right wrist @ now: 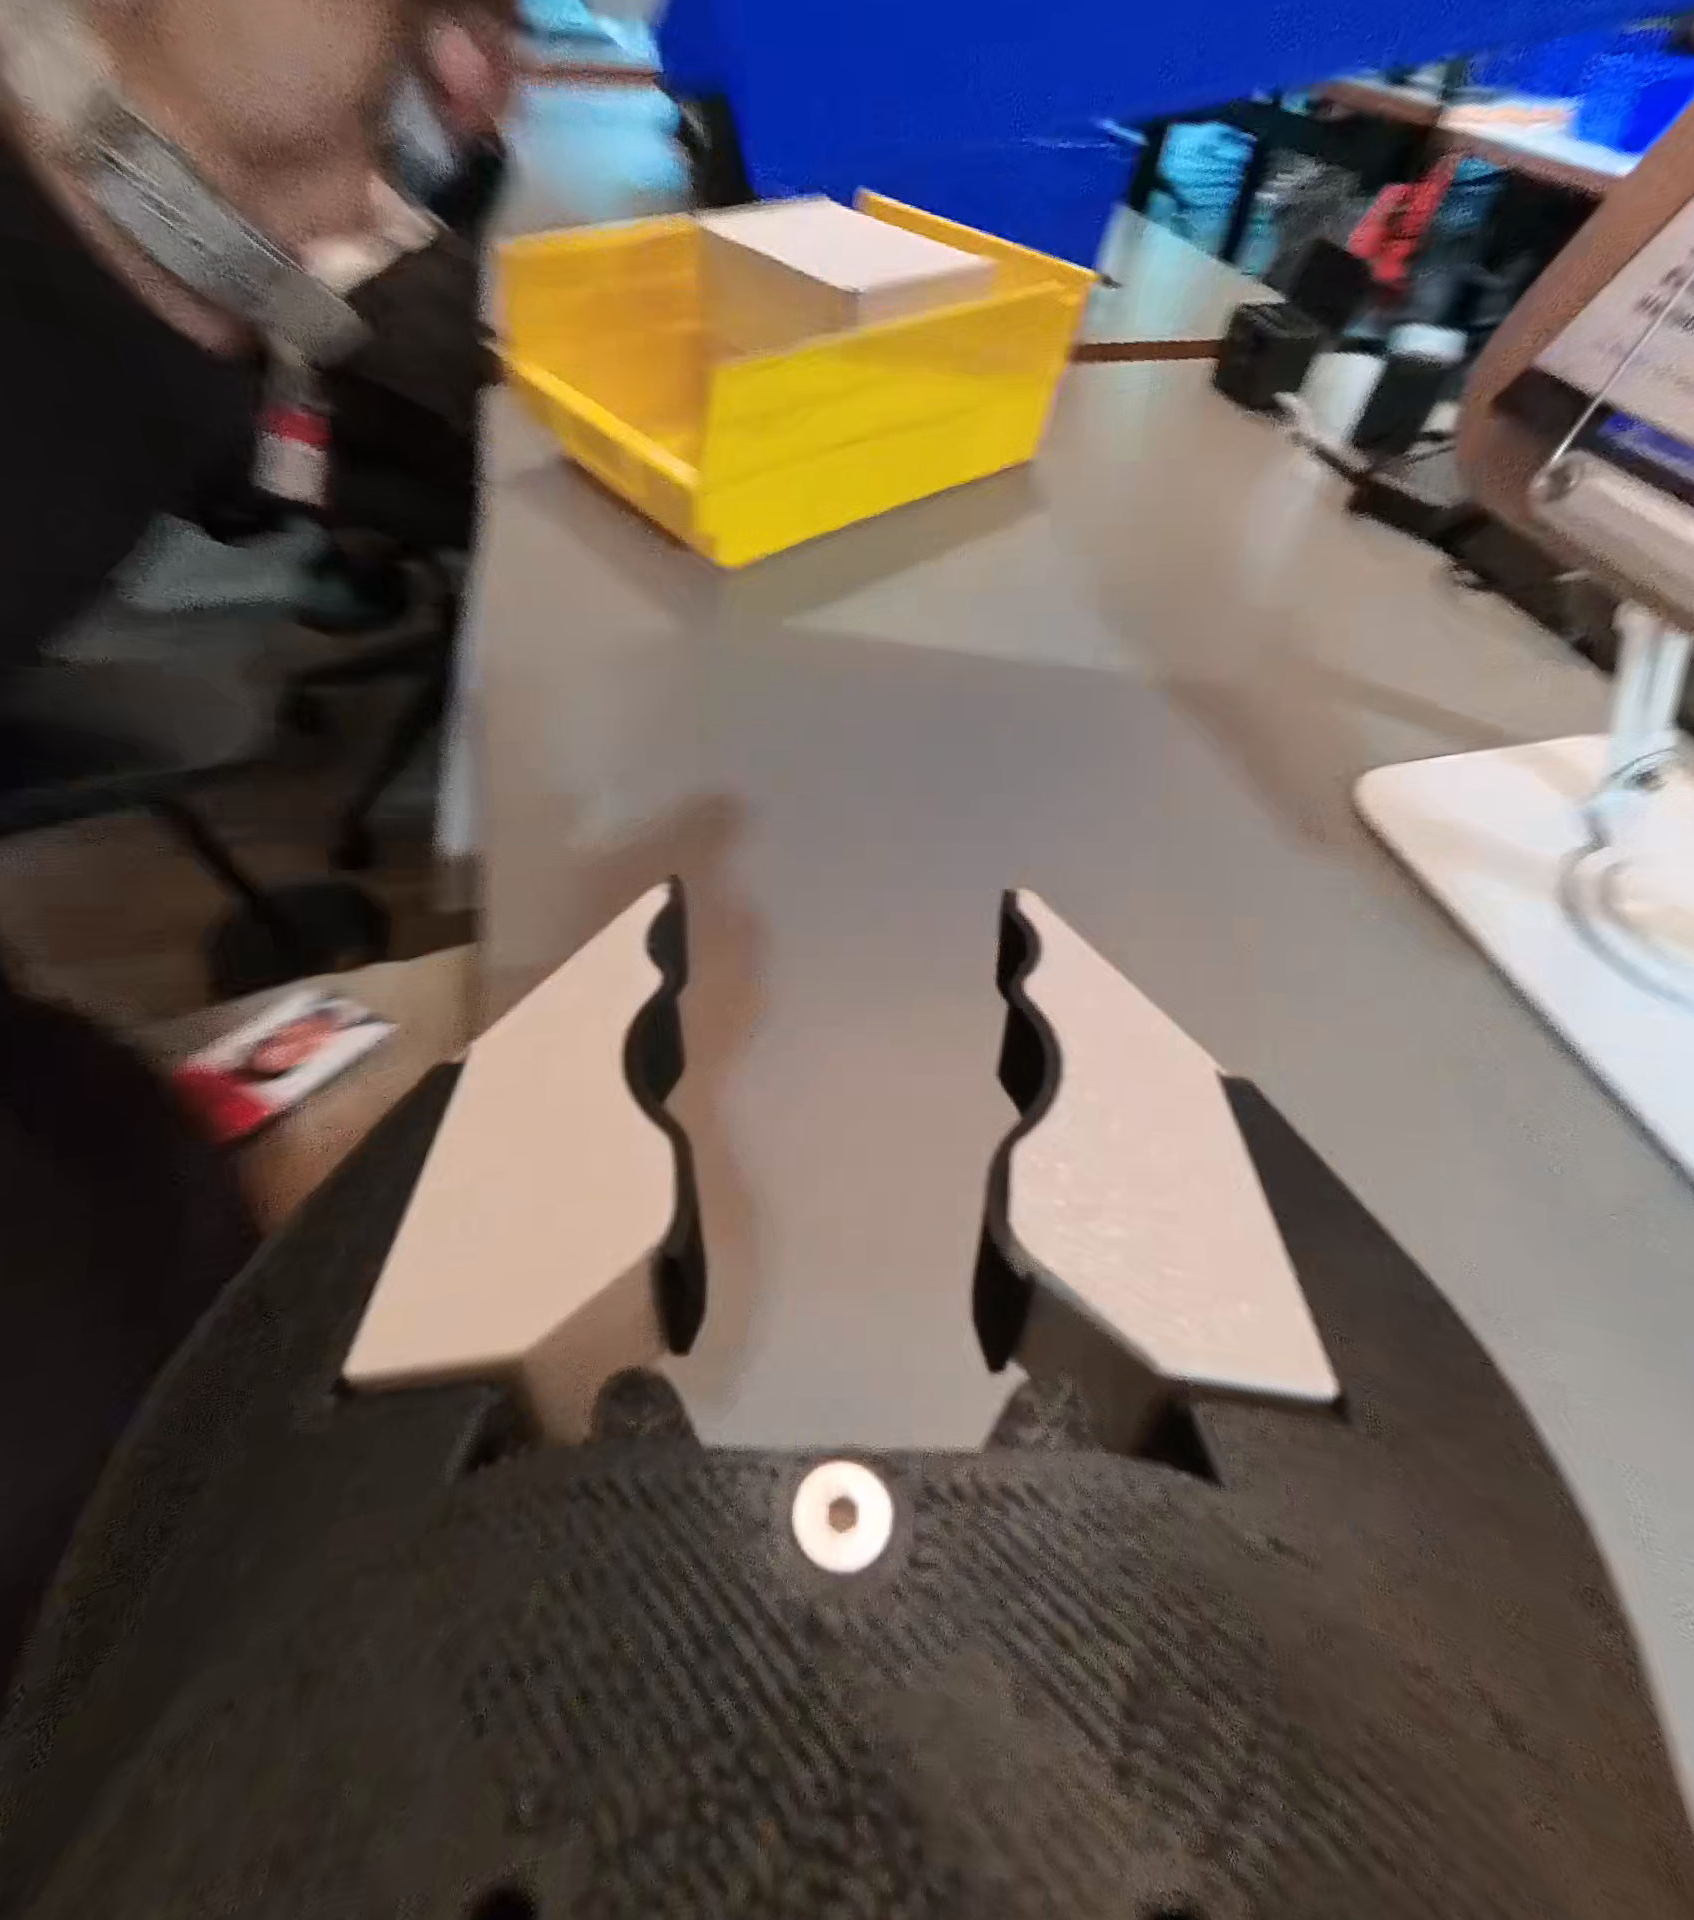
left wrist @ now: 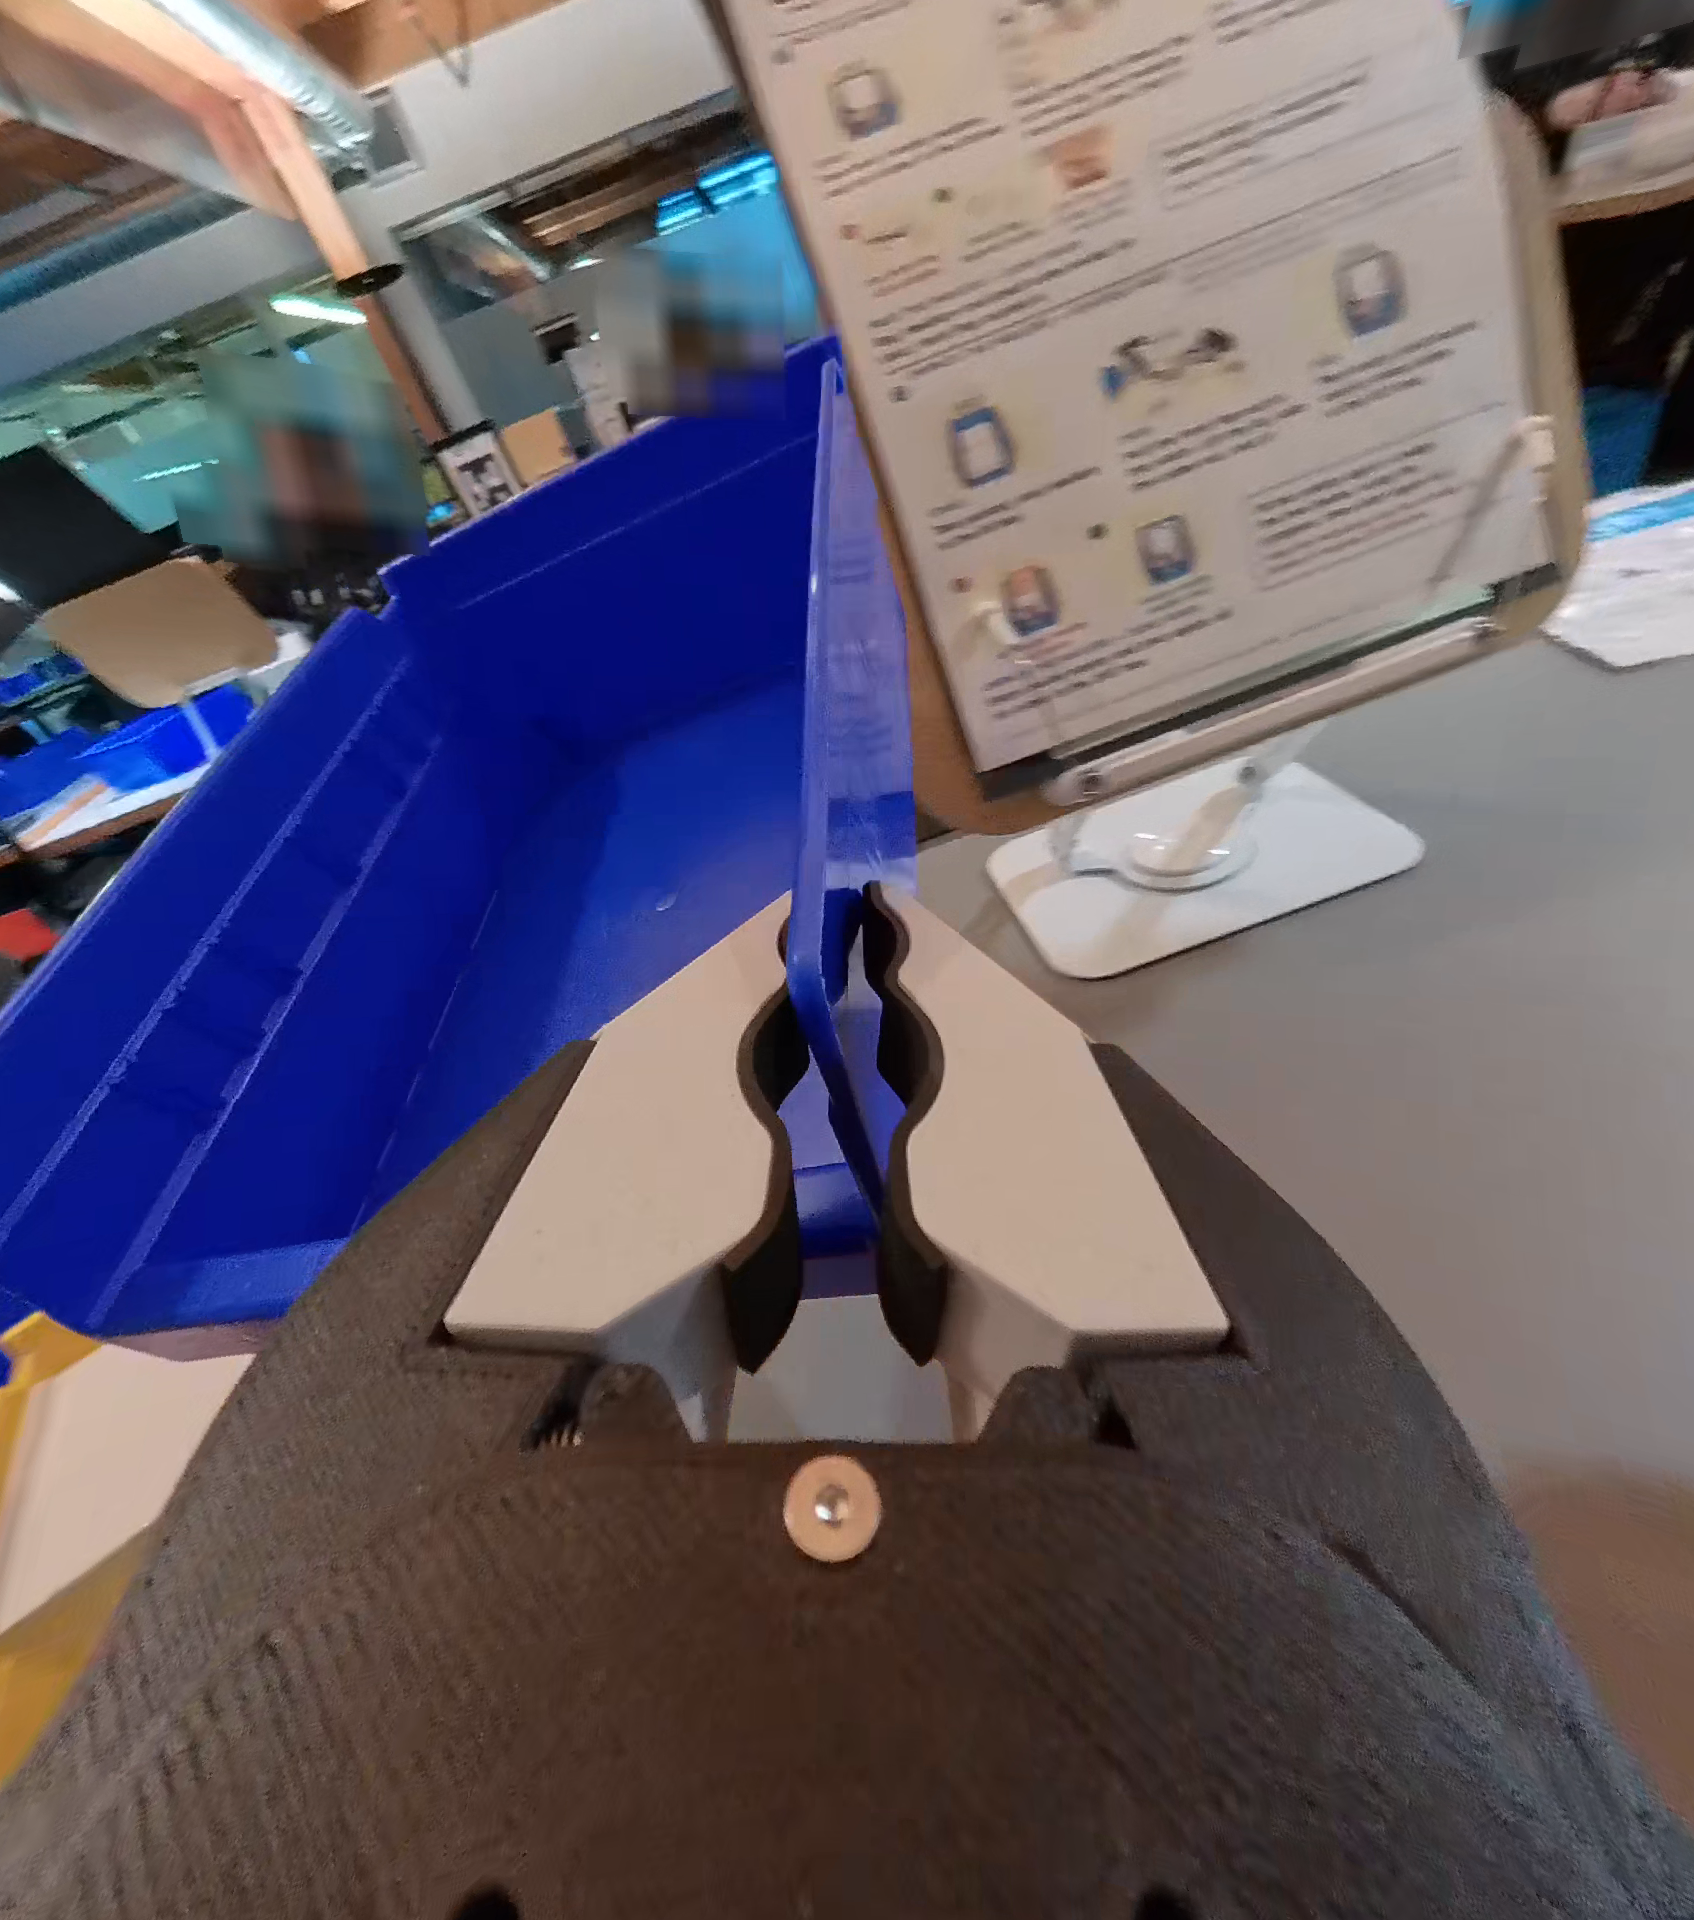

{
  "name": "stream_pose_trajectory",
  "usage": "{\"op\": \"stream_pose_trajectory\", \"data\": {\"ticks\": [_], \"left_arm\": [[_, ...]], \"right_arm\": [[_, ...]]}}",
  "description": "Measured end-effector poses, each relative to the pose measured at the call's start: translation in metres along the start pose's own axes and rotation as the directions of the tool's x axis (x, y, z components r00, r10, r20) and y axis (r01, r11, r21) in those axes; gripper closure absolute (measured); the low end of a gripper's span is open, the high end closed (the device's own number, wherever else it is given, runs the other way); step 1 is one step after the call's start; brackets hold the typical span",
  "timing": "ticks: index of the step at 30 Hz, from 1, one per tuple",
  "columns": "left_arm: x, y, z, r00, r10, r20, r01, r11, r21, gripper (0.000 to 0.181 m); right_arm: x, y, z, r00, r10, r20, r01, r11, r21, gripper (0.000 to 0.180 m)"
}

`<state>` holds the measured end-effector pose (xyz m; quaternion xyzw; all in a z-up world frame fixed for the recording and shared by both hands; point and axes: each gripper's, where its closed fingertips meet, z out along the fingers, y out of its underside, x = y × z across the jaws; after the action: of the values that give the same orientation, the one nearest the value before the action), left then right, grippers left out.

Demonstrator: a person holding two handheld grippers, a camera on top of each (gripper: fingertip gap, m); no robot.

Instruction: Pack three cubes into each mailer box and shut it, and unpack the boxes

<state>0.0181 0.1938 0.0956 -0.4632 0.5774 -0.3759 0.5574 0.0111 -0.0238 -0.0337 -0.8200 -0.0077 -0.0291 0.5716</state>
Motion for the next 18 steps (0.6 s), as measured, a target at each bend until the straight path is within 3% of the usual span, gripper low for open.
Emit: {"op": "stream_pose_trajectory", "data": {"ticks": [3,8,13,18], "left_arm": [[0.047,-0.002,0.001,0.998,-0.010,-0.063,0.010,1.000,0.000,0.180],[0.116,0.011,-0.020,0.996,0.030,-0.087,-0.035,0.998,-0.058,0.180],[0.169,0.019,-0.038,0.992,0.026,-0.120,-0.042,0.990,-0.137,0.180],[0.227,0.027,-0.044,0.979,0.020,-0.202,-0.052,0.986,-0.156,0.181]], "right_arm": [[0.004,0.007,-0.064,0.989,0.122,0.079,-0.129,0.988,0.086,0.117],[0.032,0.054,-0.124,0.954,0.281,-0.104,-0.258,0.948,0.186,0.120],[0.023,0.063,-0.147,0.888,0.460,-0.031,-0.437,0.862,0.257,0.129],[0.024,0.051,-0.153,0.890,0.455,-0.019,-0.429,0.851,0.304,0.125]]}}
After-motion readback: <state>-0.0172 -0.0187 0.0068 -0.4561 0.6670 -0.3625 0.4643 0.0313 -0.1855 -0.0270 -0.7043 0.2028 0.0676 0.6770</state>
